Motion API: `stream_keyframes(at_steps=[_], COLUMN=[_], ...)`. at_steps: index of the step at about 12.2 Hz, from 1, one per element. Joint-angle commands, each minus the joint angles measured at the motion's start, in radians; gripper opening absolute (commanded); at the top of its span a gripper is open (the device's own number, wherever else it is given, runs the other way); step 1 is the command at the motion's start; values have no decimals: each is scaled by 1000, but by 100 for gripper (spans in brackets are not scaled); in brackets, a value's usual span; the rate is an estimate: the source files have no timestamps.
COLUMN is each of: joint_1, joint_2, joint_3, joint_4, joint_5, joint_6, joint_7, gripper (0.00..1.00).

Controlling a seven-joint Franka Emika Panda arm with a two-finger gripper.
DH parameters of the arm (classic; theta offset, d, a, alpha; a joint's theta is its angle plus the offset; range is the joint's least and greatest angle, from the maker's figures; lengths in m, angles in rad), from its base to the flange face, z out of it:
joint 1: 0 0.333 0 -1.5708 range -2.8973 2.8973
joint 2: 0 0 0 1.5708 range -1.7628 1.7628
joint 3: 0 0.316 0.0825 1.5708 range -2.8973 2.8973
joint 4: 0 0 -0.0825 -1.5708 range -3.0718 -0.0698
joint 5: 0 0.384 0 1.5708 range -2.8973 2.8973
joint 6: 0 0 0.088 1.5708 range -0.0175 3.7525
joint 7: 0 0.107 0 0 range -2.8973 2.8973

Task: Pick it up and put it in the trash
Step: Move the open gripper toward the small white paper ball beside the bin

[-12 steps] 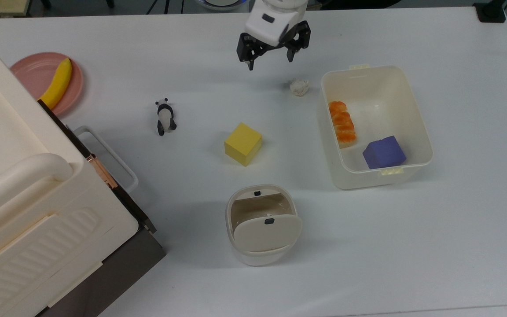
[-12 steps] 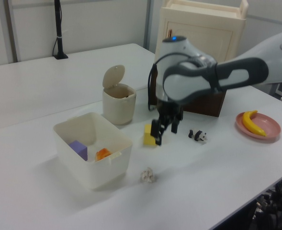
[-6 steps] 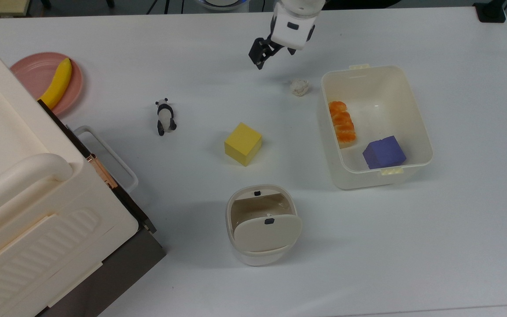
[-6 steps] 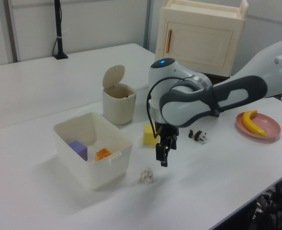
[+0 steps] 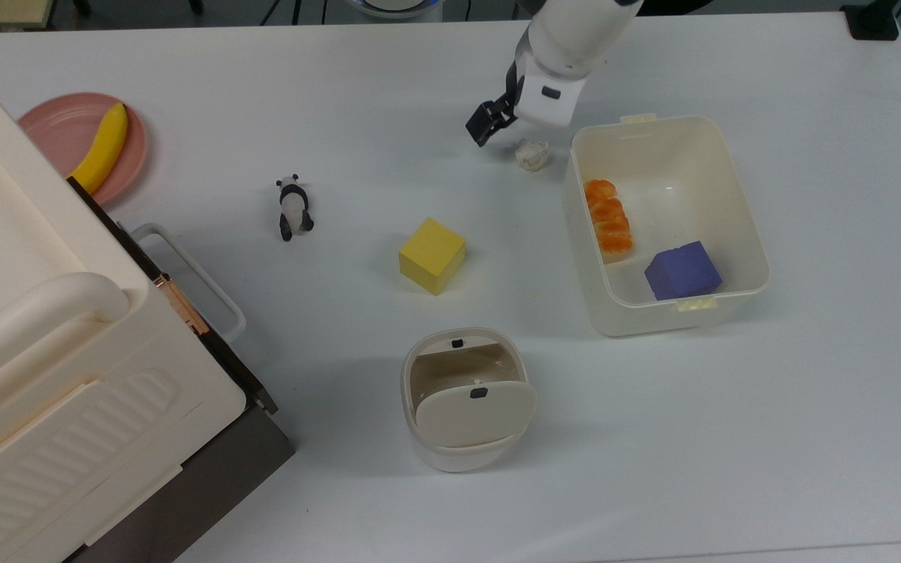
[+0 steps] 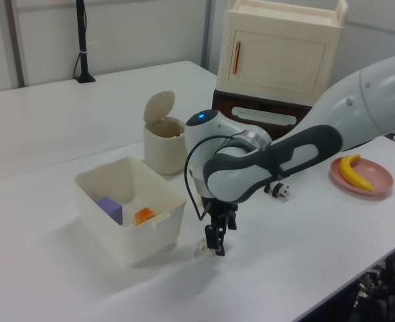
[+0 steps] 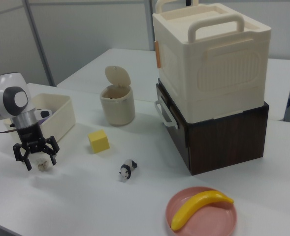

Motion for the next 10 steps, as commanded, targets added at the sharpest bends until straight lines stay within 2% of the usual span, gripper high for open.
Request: stream_keyframes(at_steps=[1,5,10], joint_1=[26,23,26], joint_2=[47,56,56], joint_3=[-8,-8,-4], joint_4=[49,66,55], joint_5=[-43,-56,-37], joint_6=[12,18,109], joint_7=[67,81,90], gripper=[100,100,100])
